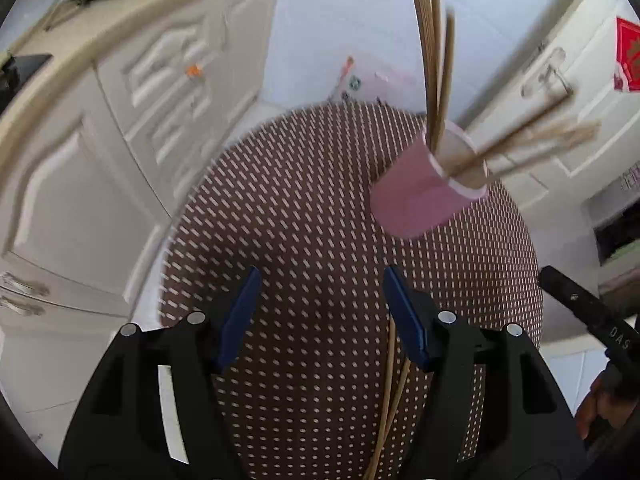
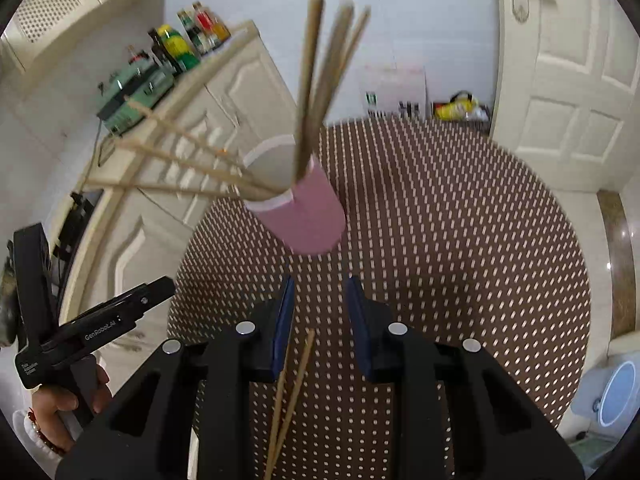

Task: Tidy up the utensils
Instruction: 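Move both grippers back to the pile and close each on a chopstick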

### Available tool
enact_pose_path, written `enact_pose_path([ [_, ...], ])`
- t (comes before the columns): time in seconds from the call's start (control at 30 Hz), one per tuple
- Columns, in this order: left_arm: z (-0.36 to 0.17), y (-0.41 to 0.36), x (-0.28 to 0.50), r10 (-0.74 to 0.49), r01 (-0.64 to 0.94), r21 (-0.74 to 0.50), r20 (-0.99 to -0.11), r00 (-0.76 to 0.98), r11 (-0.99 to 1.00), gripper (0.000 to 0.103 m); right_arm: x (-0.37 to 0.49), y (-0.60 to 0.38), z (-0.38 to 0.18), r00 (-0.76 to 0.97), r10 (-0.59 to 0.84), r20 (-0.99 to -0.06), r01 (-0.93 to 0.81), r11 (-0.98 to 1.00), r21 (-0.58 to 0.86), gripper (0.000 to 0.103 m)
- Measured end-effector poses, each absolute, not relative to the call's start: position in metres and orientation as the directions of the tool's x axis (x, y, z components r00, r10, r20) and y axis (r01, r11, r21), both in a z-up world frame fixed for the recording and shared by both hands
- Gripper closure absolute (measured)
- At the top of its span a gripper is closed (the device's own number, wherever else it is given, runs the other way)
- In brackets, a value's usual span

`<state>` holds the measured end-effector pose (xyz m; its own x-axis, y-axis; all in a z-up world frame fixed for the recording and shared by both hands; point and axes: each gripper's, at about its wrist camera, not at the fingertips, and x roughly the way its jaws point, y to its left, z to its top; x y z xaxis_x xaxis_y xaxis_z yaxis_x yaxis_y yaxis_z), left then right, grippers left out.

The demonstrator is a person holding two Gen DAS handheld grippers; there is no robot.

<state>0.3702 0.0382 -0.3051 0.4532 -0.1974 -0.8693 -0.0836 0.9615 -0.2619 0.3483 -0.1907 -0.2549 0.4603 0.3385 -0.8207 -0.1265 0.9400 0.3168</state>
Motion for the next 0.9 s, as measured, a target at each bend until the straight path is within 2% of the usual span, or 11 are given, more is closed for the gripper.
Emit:
enact_pose_path([
  [0.27,-0.359,-0.018,0.377,-0.277,0.064,-0.27,-0.918,0.283,0.961,0.04,0.344,-0.19,-0.3,0.352,0.361,-0.863,-0.077,0.93,0.358,0.078],
  [0.43,-0.379,-0.037,0.384,-0.256,0.109,-0.236,-0.94,0.226,0.966,0.042,0.344,-0.193,-0.314,0.307,0.383,-0.871,-0.039,0.92,0.39,0.078],
  [0.47,-0.382,-0.039,0.385,-0.252,0.114,-0.232,-0.943,0.219,0.966,0.047,0.344,-0.195,-0.316,0.298,0.392,-0.87,-0.028,0.915,0.403,0.078],
  [0.5,-0.384,-0.042,0.387,-0.242,0.122,-0.22,-0.947,0.21,0.968,0.055,0.345,-0.196,-0.318,0.292,0.397,-0.87,-0.021,0.912,0.41,0.078],
  [0.57,-0.385,-0.048,0.39,-0.191,0.143,-0.163,-0.957,0.218,0.976,0.062,0.345,-0.197,-0.32,0.285,0.401,-0.871,-0.011,0.91,0.415,0.078],
  [0.73,-0.386,-0.06,0.391,-0.145,0.193,-0.103,-0.966,0.216,0.976,0.071,0.348,-0.195,-0.328,0.257,0.403,-0.879,0.004,0.909,0.418,0.078],
  [0.8,-0.385,-0.065,0.39,-0.16,0.213,-0.113,-0.964,0.214,0.971,0.088,0.347,-0.19,-0.331,0.244,0.406,-0.881,0.011,0.907,0.421,0.078],
  [0.87,-0.383,-0.069,0.389,-0.186,0.226,-0.138,-0.961,0.206,0.964,0.097,0.349,-0.185,-0.333,0.224,0.41,-0.884,0.008,0.906,0.422,0.078],
  [0.9,-0.383,-0.071,0.39,-0.185,0.226,-0.137,-0.961,0.206,0.965,0.097,0.35,-0.182,-0.335,0.213,0.409,-0.887,0.004,0.908,0.419,0.078],
])
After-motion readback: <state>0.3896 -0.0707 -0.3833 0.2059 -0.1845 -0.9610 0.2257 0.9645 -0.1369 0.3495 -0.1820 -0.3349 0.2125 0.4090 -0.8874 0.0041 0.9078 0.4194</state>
